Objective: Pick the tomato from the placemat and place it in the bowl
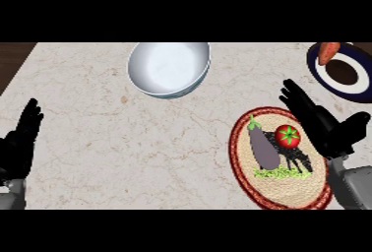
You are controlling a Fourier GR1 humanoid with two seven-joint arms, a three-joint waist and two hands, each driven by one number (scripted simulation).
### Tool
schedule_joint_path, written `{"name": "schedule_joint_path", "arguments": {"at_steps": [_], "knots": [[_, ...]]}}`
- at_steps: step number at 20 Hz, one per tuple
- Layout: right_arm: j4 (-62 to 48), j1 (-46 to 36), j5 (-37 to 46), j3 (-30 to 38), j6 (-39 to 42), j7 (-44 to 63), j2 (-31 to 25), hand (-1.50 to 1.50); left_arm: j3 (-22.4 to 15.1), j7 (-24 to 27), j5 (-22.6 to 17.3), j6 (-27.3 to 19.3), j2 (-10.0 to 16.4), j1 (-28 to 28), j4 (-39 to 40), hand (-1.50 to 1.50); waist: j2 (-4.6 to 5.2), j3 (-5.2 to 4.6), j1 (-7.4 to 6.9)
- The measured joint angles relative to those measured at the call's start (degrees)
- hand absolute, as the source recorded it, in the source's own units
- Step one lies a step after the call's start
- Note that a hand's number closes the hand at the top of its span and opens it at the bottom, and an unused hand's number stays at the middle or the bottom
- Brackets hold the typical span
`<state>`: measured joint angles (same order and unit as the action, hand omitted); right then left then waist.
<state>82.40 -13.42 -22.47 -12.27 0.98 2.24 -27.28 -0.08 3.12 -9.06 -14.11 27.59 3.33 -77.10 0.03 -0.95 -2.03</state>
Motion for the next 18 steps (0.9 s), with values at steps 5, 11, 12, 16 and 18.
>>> {"name": "schedule_joint_path", "arguments": {"at_steps": [5, 11, 12, 16, 18], "knots": [[0.9, -7.7, 4.6, -3.5, -3.6, -0.4, 6.4, -1.5, 1.5, 1.3, -2.2, 1.4, -0.8, 3.3, -3.7, 0.0, 0.02, 0.67, 0.35], [1.0, -11.2, 24.0, -6.4, -19.8, -2.9, 5.0, -1.5, 2.8, 1.9, -5.5, 3.2, -1.7, 7.1, -5.9, 0.0, -0.85, 0.5, 2.19], [1.1, -10.7, 27.6, -7.6, -23.3, -3.4, 5.7, -1.5, 2.8, 1.7, -5.8, 3.3, -2.0, 7.5, -6.1, 0.0, -0.8, 0.57, 2.37], [3.9, -8.0, 42.2, -14.9, -33.7, 0.4, 8.8, -1.5, 3.7, 1.2, -7.1, 4.1, -1.9, 8.7, -6.5, 0.0, -0.72, 0.7, 2.82], [6.0, -7.2, 49.2, -17.7, -35.3, 6.0, 8.5, -1.5, 3.7, 1.0, -7.0, 3.9, -2.2, 8.7, -6.8, 0.0, -0.8, 0.7, 3.12]]}}
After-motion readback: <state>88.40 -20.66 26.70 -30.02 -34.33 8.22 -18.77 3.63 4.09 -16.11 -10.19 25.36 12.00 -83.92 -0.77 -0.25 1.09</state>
